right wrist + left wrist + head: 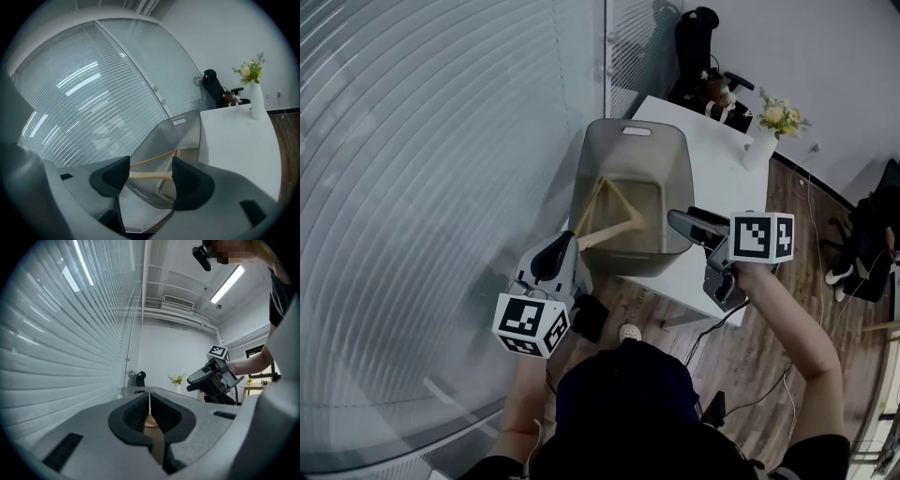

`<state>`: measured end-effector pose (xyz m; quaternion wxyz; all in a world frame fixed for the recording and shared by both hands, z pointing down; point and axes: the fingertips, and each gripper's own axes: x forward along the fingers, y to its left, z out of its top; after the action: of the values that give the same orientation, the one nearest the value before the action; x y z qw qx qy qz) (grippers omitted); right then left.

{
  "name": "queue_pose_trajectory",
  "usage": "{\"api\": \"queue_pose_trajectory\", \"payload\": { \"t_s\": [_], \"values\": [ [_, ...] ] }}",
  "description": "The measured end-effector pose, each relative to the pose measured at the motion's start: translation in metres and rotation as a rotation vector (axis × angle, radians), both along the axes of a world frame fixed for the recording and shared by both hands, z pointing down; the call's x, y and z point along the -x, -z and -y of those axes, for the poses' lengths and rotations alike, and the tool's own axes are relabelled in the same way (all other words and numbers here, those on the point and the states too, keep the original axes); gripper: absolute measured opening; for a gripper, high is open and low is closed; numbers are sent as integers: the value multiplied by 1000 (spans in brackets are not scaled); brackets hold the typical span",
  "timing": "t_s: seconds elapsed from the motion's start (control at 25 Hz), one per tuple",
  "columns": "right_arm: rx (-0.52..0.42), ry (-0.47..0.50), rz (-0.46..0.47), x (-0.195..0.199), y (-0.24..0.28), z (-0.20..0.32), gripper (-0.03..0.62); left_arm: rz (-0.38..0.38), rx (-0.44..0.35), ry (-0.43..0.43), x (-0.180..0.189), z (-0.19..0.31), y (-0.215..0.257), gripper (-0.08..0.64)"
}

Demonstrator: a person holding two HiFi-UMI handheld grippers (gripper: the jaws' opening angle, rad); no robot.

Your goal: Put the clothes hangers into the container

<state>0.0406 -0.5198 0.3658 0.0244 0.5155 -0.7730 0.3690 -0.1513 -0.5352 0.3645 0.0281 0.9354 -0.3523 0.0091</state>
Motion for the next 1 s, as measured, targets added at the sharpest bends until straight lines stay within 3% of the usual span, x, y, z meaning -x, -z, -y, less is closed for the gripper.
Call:
{"api": "queue_pose_trajectory", "payload": {
  "t_s": [0.44, 0.76, 1.0],
  "values": [
    [-70, -70, -14, -13, -14, -34, 283, -10, 18, -13, 5, -21, -13, 15],
    [-215, -106, -131, -35, -13, -43, 282, -4, 64, 6, -6, -29, -32, 15],
    [-294, -118, -111, -43, -12, -53, 282, -12, 100, 40, -18, -37, -44, 15]
  ]
}}
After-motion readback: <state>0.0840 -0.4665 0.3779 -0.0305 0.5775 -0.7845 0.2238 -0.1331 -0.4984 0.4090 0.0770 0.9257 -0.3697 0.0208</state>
